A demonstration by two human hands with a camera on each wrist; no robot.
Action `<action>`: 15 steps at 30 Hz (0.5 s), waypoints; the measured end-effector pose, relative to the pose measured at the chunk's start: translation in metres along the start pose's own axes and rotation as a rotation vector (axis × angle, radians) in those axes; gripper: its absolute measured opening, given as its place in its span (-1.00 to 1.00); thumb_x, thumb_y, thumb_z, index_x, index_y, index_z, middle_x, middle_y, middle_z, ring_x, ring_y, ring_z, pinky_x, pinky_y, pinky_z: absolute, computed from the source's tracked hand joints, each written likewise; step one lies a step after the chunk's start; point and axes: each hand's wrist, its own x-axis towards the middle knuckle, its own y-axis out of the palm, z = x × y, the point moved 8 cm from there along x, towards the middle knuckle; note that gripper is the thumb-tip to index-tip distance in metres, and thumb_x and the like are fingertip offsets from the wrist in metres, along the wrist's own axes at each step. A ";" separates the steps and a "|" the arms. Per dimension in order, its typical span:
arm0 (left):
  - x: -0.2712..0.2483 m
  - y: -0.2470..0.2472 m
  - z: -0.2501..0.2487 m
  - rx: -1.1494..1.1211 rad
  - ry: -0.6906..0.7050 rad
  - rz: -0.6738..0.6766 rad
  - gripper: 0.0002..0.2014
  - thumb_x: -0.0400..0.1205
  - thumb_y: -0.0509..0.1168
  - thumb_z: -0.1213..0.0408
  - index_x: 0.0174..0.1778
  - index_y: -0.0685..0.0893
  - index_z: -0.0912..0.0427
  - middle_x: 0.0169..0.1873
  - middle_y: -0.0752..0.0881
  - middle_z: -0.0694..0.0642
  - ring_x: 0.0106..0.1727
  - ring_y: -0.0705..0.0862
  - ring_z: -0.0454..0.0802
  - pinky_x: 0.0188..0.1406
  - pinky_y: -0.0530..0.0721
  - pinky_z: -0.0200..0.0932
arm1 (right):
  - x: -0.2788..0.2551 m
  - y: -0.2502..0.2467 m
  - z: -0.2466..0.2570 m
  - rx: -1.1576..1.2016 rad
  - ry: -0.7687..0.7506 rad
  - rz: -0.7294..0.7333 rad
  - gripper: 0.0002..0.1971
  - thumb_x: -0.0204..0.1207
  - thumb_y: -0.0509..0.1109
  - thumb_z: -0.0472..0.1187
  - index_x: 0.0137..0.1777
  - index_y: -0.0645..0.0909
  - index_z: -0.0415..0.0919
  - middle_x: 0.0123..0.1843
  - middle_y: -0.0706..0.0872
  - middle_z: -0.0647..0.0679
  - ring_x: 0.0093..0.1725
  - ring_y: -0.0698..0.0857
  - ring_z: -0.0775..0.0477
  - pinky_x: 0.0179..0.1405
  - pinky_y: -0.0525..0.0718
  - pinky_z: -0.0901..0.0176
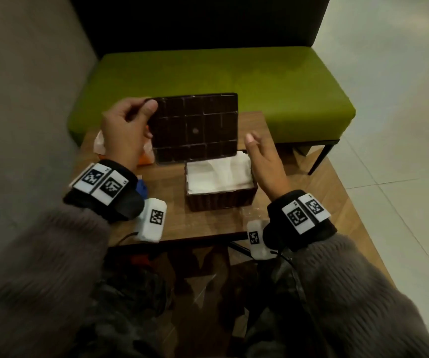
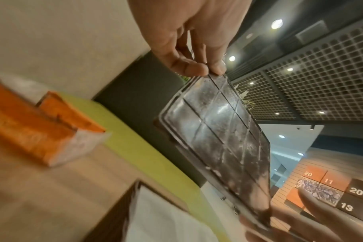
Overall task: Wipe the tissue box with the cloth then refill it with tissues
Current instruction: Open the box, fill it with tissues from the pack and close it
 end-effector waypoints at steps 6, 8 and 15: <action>-0.034 0.045 0.066 -0.040 -0.304 0.017 -0.78 0.58 0.38 0.23 -0.07 0.73 0.36 -0.42 0.67 -0.08 -0.60 0.58 -0.32 -0.50 0.62 -0.26 | 0.002 -0.007 -0.006 -0.148 0.005 -0.092 -0.61 0.71 0.27 -0.04 0.41 0.58 -0.24 0.29 0.71 -0.14 0.27 0.65 -0.09 0.09 0.51 0.25; -0.039 0.054 0.080 -0.057 -0.346 0.024 -0.78 0.57 0.39 0.22 -0.08 0.75 0.34 -0.44 0.70 -0.20 -0.45 0.66 -0.29 -0.30 0.69 -0.12 | 0.004 -0.011 -0.012 -0.190 0.023 -0.116 -0.64 0.70 0.28 -0.03 0.34 0.64 -0.24 0.22 0.74 -0.19 0.21 0.68 -0.15 0.01 0.53 0.17; -0.053 0.070 0.097 0.147 -0.296 0.033 -0.74 0.59 0.35 0.14 0.11 0.60 0.20 -0.03 0.69 0.14 0.00 0.67 0.04 -0.03 0.62 -0.14 | 0.008 0.000 -0.052 -0.290 0.062 -0.172 -0.69 0.66 0.32 -0.01 0.26 0.61 -0.20 -0.23 0.63 -0.01 -0.15 0.64 -0.09 -0.24 0.42 0.16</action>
